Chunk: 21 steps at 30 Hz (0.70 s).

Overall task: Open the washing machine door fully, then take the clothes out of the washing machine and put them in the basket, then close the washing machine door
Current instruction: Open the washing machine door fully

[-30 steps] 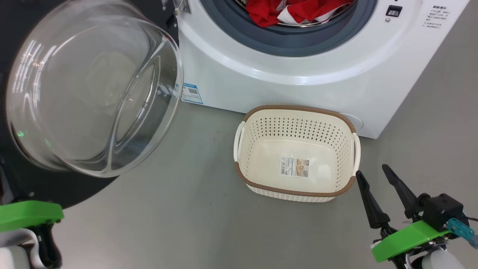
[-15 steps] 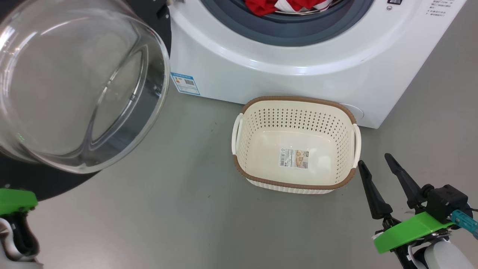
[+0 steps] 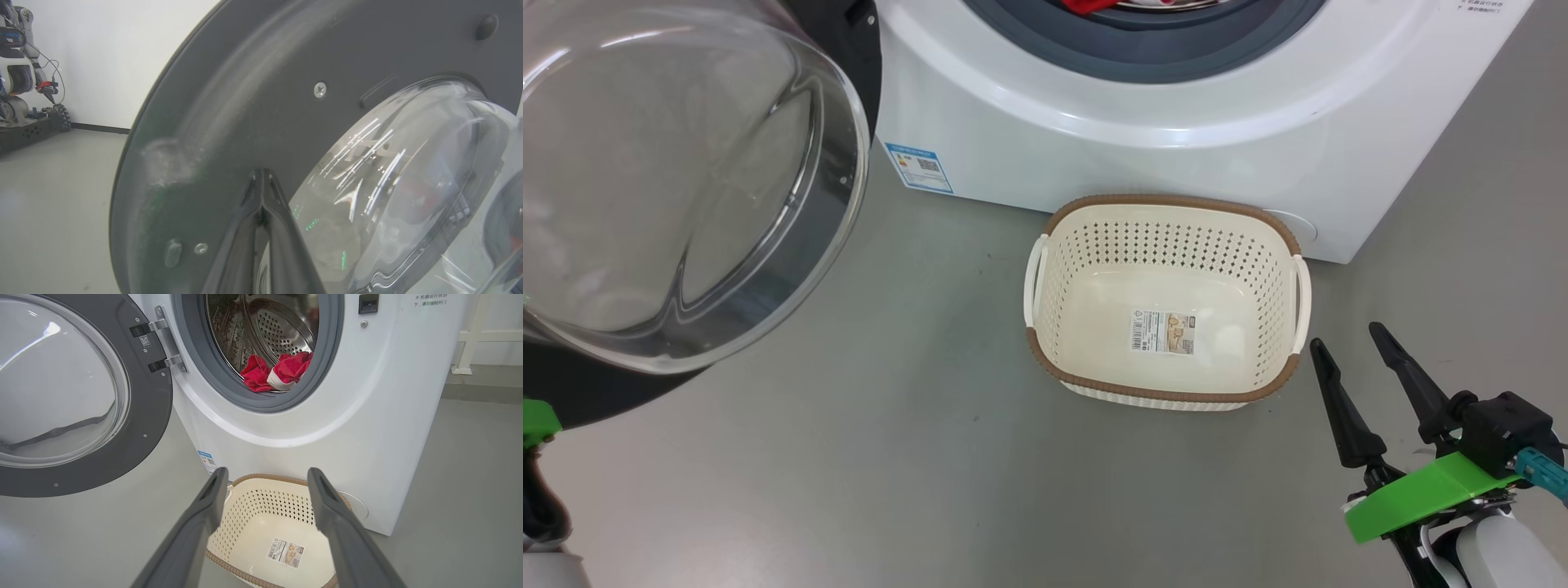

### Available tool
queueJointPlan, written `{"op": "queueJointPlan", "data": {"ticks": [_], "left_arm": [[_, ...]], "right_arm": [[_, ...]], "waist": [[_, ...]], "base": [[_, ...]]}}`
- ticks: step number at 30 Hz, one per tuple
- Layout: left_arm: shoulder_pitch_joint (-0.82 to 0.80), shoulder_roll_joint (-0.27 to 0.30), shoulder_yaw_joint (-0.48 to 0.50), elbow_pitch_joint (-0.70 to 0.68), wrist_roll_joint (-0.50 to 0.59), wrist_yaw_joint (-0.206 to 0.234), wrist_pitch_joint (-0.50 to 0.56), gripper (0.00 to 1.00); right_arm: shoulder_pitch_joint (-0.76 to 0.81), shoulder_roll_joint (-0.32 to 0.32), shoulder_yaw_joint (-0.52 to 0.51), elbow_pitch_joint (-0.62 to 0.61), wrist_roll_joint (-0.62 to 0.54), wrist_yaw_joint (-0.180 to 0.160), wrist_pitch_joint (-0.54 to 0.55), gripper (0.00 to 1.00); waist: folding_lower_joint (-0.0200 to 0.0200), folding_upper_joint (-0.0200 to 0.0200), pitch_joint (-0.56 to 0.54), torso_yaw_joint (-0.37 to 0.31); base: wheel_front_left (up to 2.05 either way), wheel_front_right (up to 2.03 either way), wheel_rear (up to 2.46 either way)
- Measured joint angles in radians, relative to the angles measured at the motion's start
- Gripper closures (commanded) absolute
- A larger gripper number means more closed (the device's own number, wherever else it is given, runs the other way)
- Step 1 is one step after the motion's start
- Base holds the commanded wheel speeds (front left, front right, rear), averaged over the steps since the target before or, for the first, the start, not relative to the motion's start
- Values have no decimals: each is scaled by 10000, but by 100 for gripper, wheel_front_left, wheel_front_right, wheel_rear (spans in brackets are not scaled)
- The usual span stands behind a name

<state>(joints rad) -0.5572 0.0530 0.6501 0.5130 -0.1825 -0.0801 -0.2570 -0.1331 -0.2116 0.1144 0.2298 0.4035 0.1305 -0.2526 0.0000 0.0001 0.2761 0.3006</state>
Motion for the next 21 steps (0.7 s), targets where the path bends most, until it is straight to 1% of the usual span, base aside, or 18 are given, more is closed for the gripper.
{"op": "queueJointPlan", "data": {"ticks": [5,12,17,18,19,20,21], "left_arm": [[-8,-17,79,36,111,-29,2,100],[57,-56,73,25,336,-278,2,100],[535,-178,-111,-196,336,-370,2,100],[666,-221,-174,-274,336,-416,2,87],[771,-251,-270,-359,334,-433,2,78],[883,-286,-391,-474,330,-435,2,70],[978,-328,-493,-585,320,-437,2,67]], "right_arm": [[0,6,27,15,0,-2,0,0],[14,63,67,105,0,0,0,0],[54,184,65,119,0,0,0,0],[59,213,63,123,2,-2,0,0],[59,230,61,123,0,0,0,0],[61,240,56,123,0,0,0,0],[63,249,46,123,0,0,0,0]], "waist": [[0,0,-88,-30],[0,0,-419,-87],[0,0,-686,-132],[0,0,-738,-141],[0,0,-785,-149],[0,0,-830,-158],[0,-1,-874,-168]], "base": [[0,0,0],[0,0,0],[0,0,0],[0,0,0],[0,0,0],[0,0,0],[0,0,0]]}}
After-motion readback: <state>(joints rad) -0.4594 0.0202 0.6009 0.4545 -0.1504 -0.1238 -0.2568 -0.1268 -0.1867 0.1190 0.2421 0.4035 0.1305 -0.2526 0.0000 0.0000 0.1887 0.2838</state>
